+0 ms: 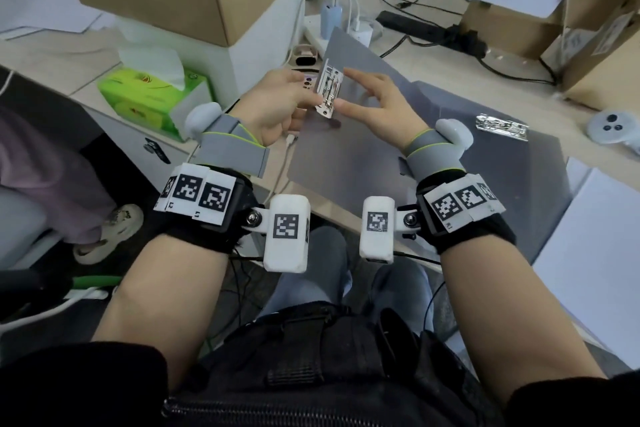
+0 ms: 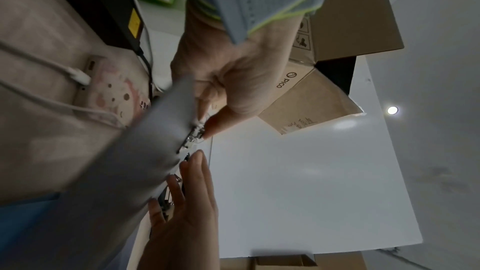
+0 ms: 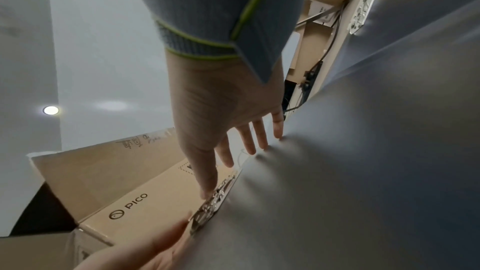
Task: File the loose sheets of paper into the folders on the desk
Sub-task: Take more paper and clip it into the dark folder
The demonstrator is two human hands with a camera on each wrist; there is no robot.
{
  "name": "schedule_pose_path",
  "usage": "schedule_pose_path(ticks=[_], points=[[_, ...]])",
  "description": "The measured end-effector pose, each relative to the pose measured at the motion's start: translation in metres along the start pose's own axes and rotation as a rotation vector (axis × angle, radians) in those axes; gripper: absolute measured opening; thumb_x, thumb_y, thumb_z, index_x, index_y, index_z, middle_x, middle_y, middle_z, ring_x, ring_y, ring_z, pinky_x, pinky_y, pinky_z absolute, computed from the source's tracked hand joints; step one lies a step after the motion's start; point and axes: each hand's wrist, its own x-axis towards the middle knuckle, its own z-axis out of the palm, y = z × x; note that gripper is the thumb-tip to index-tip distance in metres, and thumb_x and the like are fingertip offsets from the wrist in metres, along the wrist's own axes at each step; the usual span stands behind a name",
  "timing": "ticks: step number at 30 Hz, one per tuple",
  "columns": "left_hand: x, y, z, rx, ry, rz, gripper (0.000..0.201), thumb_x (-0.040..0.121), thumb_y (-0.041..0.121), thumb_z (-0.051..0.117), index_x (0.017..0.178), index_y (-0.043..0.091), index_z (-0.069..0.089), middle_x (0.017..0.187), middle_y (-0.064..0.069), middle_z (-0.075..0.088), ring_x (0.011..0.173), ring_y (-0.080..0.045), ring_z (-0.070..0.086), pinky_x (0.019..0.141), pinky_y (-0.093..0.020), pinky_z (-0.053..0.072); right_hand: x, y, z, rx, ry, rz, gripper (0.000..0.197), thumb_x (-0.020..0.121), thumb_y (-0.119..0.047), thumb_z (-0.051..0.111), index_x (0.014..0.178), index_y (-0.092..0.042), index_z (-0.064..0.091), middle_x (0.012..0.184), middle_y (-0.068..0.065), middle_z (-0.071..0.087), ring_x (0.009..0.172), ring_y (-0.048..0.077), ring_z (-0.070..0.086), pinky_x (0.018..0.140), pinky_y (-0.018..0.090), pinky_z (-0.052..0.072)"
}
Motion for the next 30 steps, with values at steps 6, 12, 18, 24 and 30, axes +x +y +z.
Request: schedule_pose_path(ticks=[6,12,18,24,30], points=[[0.01,-0.022,-0.007,0.107,0.056,-0.086,0.031,0.088,-0.014,0.041,0.105,0.004,0.058,0.087,-0.009,0.064,0.053,-0.016,0.069,0.055,-0.028,0.06,-0.004,0.006,0.018,-0.143,-0.056,0.048,0.058,0.082,-0.042,0.067,0.136,-0.033,0.047,0.148,0.002,0.033,0.139,0.023,0.022,0.118,0.041,0.018],[0.018,-0.045,-0.02,0.07,0.136,-0.202,0.025,0.084,-0.014,0.05,0.094,0.003,0.066,0.084,-0.005,0.067,0.058,-0.015,0.07,0.054,-0.025,0.06,-0.004,0.017,0.036,-0.102,-0.146,0.069,0.06,0.079,-0.036,0.072,0.135,-0.027,0.05,0.149,0.006,0.031,0.141,0.025,0.02,0.118,0.035,0.016],[0.025,-0.062,-0.017,0.062,0.229,-0.231,0.021,0.081,-0.008,0.062,0.099,0.001,0.068,0.072,0.0,0.069,0.059,-0.012,0.065,0.055,-0.023,0.059,0.001,0.03,0.05,-0.018,-0.168,0.116,0.065,0.074,-0.031,0.077,0.134,-0.021,0.052,0.15,0.002,0.033,0.143,0.022,0.023,0.119,0.04,0.02],[0.025,-0.066,-0.019,0.171,0.17,-0.22,0.048,0.083,0.053,0.06,0.108,0.013,0.064,0.08,0.0,0.068,0.064,-0.012,0.063,0.061,-0.022,0.053,0.001,0.033,0.049,0.105,-0.2,0.142,0.064,0.075,-0.023,0.077,0.133,-0.02,0.053,0.151,0.0,0.033,0.141,0.014,0.029,0.119,0.032,0.021],[0.037,-0.076,-0.013,0.473,0.287,-0.184,0.063,0.079,0.076,0.039,0.064,0.017,0.057,0.056,-0.003,0.053,0.044,-0.018,0.046,0.045,-0.024,0.042,-0.003,0.034,0.042,0.192,-0.23,0.146,0.049,0.08,-0.012,0.071,0.128,-0.012,0.057,0.148,0.002,0.04,0.137,0.013,0.035,0.106,0.018,0.022]])
